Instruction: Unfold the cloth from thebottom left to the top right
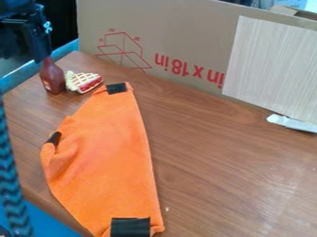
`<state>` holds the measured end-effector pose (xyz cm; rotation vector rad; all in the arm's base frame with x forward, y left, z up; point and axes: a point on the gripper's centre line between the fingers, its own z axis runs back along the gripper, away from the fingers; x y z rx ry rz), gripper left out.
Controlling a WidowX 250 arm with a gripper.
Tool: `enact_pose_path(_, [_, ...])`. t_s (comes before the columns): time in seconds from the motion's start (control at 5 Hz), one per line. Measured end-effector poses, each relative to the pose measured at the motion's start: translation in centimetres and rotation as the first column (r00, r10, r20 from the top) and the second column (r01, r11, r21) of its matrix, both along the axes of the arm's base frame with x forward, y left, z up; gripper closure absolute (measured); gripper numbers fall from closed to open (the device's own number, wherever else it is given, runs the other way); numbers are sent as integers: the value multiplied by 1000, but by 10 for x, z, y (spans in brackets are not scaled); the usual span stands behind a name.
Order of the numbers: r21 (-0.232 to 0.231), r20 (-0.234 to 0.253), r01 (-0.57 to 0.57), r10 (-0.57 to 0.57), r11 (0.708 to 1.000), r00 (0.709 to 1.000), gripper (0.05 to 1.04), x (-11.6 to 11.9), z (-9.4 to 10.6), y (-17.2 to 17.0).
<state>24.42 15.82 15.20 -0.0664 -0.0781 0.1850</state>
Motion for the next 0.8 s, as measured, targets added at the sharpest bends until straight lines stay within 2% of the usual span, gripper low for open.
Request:
enact_pose_path(0.2, [-9,-23,-7,7,1000,1000,83,0,-10,0])
enact_pose_path(0.4, [46,-95,-28,33,999,995,83,-6,-47,4])
enact_pose_path(0.6, [52,-108,-67,72,996,992,83,-7,-64,6])
enact_pose_path(0.8, [29,-153,-121,124,992,980,83,-14,-86,9])
